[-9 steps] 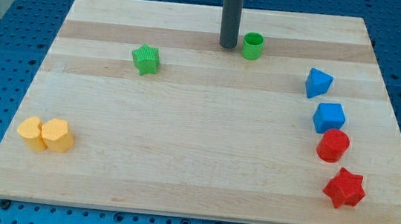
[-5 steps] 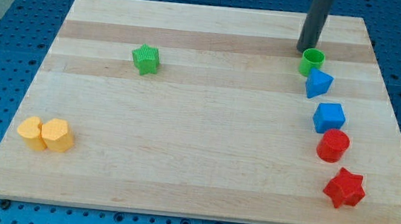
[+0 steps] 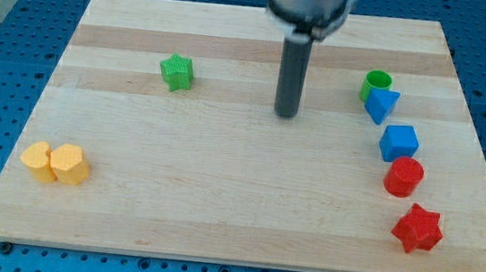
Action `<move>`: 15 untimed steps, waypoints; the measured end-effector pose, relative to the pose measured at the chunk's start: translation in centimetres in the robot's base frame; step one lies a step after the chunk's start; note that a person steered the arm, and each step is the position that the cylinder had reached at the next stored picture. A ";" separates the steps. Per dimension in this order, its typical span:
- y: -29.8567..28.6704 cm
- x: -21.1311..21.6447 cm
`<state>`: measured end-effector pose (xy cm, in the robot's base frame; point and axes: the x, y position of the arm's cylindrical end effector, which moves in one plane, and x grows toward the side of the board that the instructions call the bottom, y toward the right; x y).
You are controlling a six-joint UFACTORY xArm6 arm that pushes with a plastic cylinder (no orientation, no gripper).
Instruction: Move the green star above the green circle
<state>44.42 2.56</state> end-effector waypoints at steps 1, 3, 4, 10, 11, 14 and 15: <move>-9.2 1.5; -17.6 -5.4; -15.1 -8.1; -6.9 -12.8; -2.0 -12.6; 0.6 -8.0; 3.6 -9.6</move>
<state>34.79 6.15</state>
